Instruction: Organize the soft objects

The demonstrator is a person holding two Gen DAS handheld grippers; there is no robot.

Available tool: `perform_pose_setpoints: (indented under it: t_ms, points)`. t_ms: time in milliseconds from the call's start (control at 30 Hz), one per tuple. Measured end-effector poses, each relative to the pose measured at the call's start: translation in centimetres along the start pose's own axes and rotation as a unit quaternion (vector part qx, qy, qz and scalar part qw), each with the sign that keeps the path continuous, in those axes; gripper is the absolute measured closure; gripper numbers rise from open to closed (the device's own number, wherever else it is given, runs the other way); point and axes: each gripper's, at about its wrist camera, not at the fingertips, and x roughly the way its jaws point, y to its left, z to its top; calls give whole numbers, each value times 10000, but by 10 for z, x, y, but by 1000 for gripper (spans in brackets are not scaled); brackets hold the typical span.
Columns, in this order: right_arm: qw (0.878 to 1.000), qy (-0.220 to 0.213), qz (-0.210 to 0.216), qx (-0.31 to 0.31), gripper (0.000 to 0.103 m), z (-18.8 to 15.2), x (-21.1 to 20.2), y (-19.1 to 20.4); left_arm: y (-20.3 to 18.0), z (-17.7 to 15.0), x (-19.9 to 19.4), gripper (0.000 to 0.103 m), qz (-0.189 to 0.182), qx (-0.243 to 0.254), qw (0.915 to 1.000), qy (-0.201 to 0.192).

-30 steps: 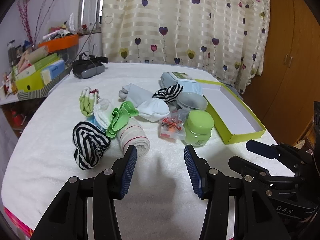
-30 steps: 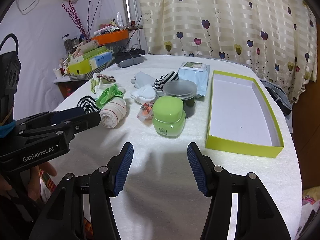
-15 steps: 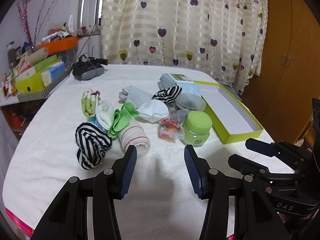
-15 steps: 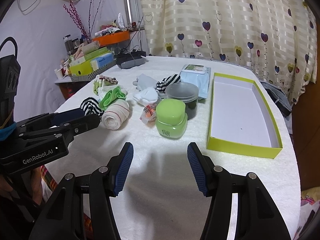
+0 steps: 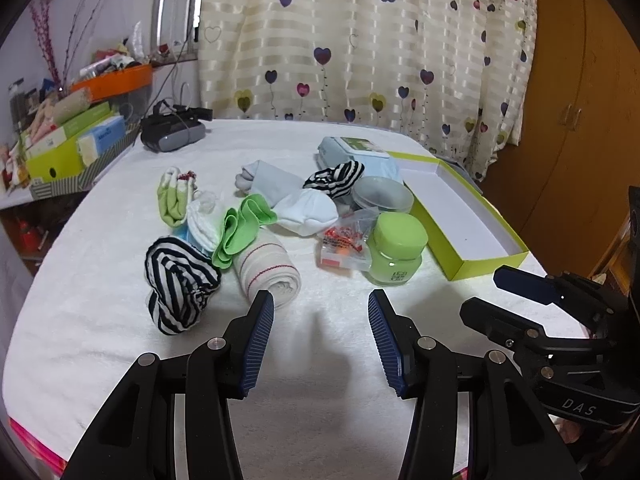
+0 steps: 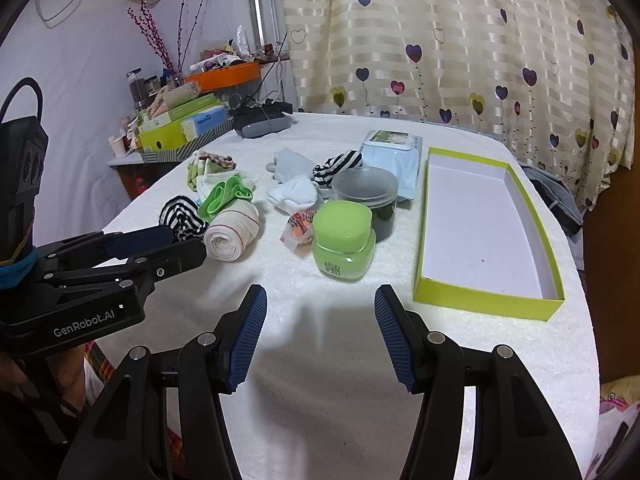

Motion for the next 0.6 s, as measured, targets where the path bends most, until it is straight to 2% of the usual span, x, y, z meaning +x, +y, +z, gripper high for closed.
perform_pose_setpoints:
  t_ms: [200,600]
  points:
    - [10000,52,58,-25,46,3,5,2,3,-1,2,55,46,-13,10000,-52]
    - [9994,116,286,-137,46,15,20,16,35,2,4,55,86,-262,9996,-103]
